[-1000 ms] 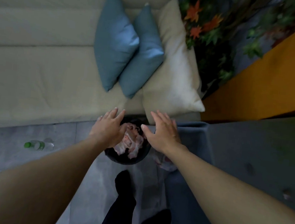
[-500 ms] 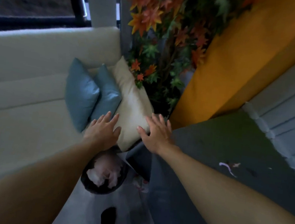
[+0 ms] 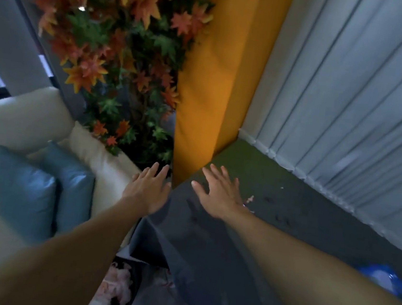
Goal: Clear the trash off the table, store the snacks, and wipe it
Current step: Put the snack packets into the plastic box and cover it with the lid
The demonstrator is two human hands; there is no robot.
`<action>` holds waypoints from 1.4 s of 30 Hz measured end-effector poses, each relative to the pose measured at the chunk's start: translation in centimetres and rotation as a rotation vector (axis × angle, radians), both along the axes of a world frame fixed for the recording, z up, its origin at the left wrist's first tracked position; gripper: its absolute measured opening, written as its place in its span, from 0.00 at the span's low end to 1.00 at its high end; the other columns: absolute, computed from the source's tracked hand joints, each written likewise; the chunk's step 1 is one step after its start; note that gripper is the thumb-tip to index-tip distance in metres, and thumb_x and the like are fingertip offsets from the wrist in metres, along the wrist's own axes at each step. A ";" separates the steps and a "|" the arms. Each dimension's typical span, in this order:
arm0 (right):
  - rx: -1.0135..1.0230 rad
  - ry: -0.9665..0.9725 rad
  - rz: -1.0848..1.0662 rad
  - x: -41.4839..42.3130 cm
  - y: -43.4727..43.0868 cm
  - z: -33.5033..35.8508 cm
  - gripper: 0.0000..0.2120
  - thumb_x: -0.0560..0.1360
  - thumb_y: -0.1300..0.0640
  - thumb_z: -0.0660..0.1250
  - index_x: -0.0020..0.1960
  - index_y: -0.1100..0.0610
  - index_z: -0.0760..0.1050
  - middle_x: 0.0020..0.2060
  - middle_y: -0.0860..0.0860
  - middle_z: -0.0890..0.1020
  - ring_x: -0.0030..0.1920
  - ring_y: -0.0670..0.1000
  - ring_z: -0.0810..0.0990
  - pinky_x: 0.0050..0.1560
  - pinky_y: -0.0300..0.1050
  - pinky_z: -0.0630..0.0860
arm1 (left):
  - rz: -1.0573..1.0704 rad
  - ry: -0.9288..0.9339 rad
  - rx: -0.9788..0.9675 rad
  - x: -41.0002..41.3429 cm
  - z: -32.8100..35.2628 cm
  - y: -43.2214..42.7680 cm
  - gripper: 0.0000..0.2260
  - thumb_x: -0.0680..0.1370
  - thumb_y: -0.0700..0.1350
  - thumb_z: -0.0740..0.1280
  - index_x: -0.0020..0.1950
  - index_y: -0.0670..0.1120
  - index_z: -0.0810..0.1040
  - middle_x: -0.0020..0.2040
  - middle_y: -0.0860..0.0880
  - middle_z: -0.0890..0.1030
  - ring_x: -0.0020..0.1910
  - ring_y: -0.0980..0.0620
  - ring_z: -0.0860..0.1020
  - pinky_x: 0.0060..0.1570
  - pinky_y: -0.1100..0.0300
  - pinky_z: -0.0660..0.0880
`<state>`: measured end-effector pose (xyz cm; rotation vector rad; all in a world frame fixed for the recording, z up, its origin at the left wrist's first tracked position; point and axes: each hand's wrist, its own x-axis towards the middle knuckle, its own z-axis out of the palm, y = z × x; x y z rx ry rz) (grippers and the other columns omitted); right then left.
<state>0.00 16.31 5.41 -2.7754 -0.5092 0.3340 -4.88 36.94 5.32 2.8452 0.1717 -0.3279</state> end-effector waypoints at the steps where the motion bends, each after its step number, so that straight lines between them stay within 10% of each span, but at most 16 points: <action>1: 0.006 -0.006 -0.045 -0.2 -0.9 0.2 0.34 0.79 0.32 0.46 0.80 0.48 0.53 0.80 0.47 0.50 0.80 0.54 0.45 0.75 0.69 0.46 | -0.036 0.004 0.003 0.7 0.4 -0.9 0.28 0.83 0.59 0.48 0.81 0.53 0.47 0.81 0.48 0.48 0.79 0.45 0.51 0.76 0.47 0.53; 19: 0.047 -0.068 -0.591 -7.7 -18.3 1.8 0.32 0.80 0.33 0.48 0.80 0.48 0.53 0.80 0.48 0.51 0.80 0.55 0.45 0.75 0.68 0.46 | -0.593 -0.052 0.027 4.2 3.0 -18.8 0.28 0.83 0.58 0.48 0.81 0.53 0.45 0.81 0.47 0.47 0.80 0.44 0.50 0.77 0.45 0.51; 42: 0.069 -0.021 -0.865 -13.9 -41.8 -1.9 0.31 0.81 0.36 0.51 0.79 0.49 0.55 0.80 0.50 0.53 0.80 0.56 0.48 0.75 0.67 0.52 | -0.813 0.002 -0.003 3.2 -0.2 -43.4 0.28 0.83 0.57 0.51 0.81 0.52 0.48 0.81 0.48 0.50 0.79 0.45 0.54 0.75 0.46 0.54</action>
